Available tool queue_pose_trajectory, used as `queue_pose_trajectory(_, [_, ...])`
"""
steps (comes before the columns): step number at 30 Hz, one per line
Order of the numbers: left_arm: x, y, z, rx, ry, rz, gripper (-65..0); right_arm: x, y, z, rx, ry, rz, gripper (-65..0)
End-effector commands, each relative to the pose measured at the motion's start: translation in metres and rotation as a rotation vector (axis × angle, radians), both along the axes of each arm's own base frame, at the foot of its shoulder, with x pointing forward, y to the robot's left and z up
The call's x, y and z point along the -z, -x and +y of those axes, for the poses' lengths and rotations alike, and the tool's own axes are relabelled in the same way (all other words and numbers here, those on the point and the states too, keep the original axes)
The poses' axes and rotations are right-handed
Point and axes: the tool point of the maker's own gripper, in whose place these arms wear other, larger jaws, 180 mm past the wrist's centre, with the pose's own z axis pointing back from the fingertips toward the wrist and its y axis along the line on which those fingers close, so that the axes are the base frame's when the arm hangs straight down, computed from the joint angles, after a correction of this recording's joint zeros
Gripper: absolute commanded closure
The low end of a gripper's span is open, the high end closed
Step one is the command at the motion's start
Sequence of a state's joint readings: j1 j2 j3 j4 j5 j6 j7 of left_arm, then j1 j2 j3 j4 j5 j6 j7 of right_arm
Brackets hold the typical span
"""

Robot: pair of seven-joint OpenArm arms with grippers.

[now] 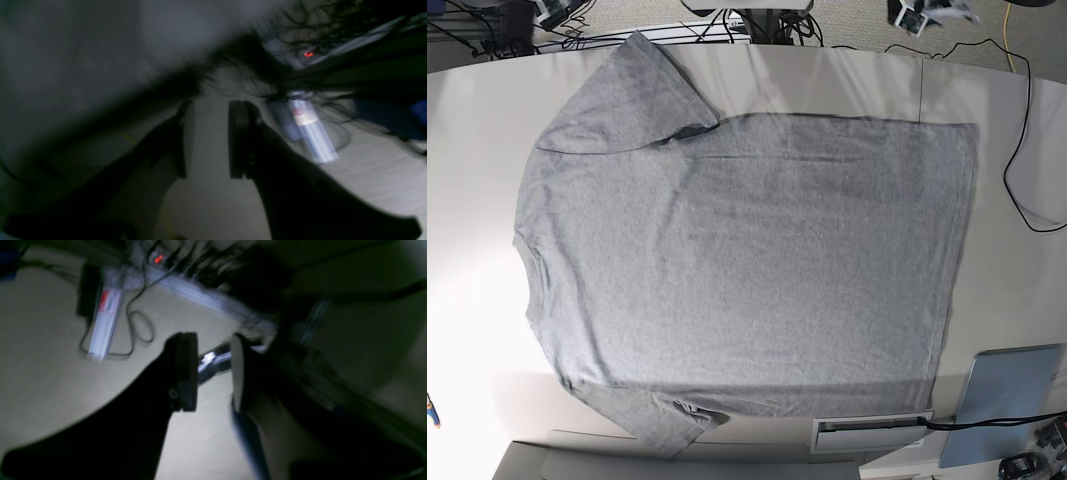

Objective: Fold the T-shirt properly
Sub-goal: 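Move both grippers to the shirt's hem corners nearest the robot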

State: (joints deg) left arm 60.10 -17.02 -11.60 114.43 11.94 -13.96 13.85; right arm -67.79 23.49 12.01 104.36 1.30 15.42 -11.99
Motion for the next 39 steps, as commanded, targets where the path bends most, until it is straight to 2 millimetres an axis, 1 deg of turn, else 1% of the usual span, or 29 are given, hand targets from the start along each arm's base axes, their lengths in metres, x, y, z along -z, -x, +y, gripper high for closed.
queue_pose_trajectory(1, [-0.013, -0.009, -0.001, 0.052, -0.017, -0.039, -19.0, -0.016, -0.01, 0.0, -0.036, 0.013, -0.04, -17.8])
queue_pose_trajectory(4, [-0.031, -0.033, 0.001, 0.157, -0.084, -0.098, -19.0, -0.049, -0.041, -0.004, -0.097, 0.092, -0.116, -17.8])
queue_pose_trajectory(7, [-0.041, -0.058, 0.008, 0.243, -0.162, -0.155, -19.7, -0.079, -0.071, -0.009, -0.128, 0.183, -0.18, -17.8])
queue_pose_trajectory(9, [-0.042, -0.071, 0.009, 0.307, -0.19, -0.171, -24.8, -0.094, -0.087, -0.012, -0.135, 0.246, -0.207, -17.9])
queue_pose_trajectory(11, [-0.041, -0.081, 0.01, 0.366, -0.2, -0.171, -31.6, -0.103, -0.097, -0.013, -0.142, 0.291, -0.208, -18.6])
queue_pose_trajectory(13, [-0.041, -0.091, 0.014, 0.398, -0.215, -0.178, -35.7, -0.107, -0.104, -0.013, -0.138, 0.306, -0.209, -21.1])
queue_pose_trajectory(16, [-0.039, -0.106, 0.026, 0.419, -0.25, -0.189, -36.1, -0.108, -0.111, -0.012, -0.14, 0.309, -0.22, -26.0])
queue_pose_trajectory(20, [-0.031, -0.125, 0.05, 0.434, -0.299, -0.188, -36.1, -0.109, -0.113, -0.012, -0.14, 0.31, -0.228, -26.3])
queue_pose_trajectory(22, [-0.026, -0.131, 0.058, 0.452, -0.299, -0.184, -36.1, -0.11, -0.115, -0.01, -0.145, 0.303, -0.24, -26.3])
queue_pose_trajectory(28, [-0.004, -0.14, 0.083, 0.43, -0.309, -0.112, -36.1, -0.111, -0.117, -0.011, -0.145, 0.304, -0.248, -26.2])
queue_pose_trajectory(32, [0.004, -0.147, 0.094, 0.386, -0.298, -0.099, -36.0, -0.115, -0.129, -0.011, -0.139, 0.308, -0.286, -26.2])
queue_pose_trajectory(35, [0.007, -0.149, 0.098, 0.369, -0.292, -0.094, -36.0, -0.12, -0.14, -0.011, -0.134, 0.31, -0.323, -26.2])
queue_pose_trajectory(39, [0.008, -0.152, 0.098, 0.371, -0.278, -0.107, -36.0, -0.126, -0.154, -0.011, -0.126, 0.314, -0.37, -26.2])
